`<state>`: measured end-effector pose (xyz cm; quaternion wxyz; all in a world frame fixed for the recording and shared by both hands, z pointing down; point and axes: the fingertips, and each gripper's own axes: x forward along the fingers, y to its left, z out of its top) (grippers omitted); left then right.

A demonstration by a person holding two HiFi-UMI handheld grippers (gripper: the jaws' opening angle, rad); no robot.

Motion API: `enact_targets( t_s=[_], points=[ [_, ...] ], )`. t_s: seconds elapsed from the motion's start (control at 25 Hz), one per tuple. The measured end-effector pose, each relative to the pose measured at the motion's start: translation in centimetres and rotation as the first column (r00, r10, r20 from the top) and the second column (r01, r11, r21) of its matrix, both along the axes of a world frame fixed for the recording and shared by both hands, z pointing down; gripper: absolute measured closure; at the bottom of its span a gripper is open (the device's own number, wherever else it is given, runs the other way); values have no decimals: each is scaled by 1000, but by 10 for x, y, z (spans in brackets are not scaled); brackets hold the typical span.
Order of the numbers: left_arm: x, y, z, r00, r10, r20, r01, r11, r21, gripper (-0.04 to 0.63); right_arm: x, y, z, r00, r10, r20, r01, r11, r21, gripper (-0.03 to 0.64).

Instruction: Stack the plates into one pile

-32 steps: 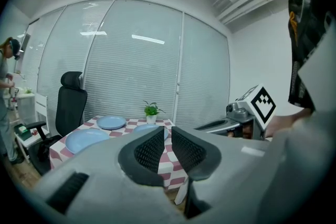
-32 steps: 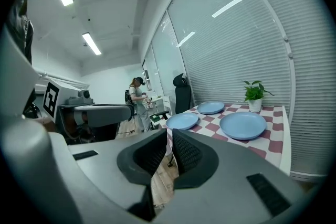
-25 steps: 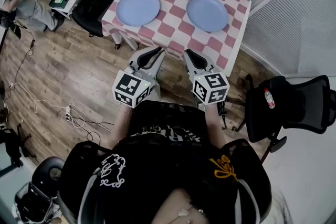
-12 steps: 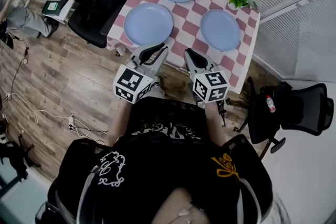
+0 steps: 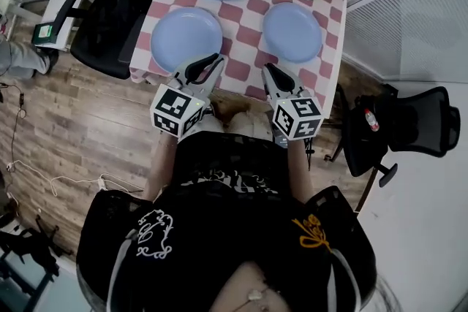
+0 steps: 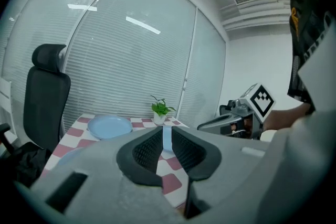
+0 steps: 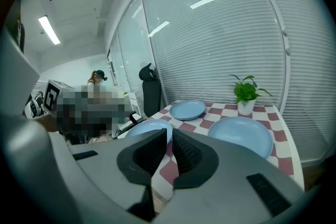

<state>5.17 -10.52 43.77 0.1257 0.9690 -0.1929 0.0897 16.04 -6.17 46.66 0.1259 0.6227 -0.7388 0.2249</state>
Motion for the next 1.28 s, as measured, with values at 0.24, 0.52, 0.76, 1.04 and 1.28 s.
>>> enact_targets(
  t_s=[0.24,0.52,0.76,1.04,1.28],
  points=[
    [53,-1,11,997,79,18,-79,996,-29,548,56,7,6,996,88,-2,-88,996,-26,580],
    [115,-9,37,988,126,84,-121,990,-69,546,127,-9,17,992,125,7,-124,991,-42,580],
    [165,-32,81,975,142,173,-121,984,-130,507,195,-21,59,993,114,16,-111,986,-122,578],
    [201,-46,155,921,206,332,-124,960,-252,354,272,-26,125,988,156,18,-146,953,-265,464],
    [214,-47,199,889,217,403,-74,937,-341,348,292,-15,175,980,193,53,-159,914,-374,446]
  ],
)
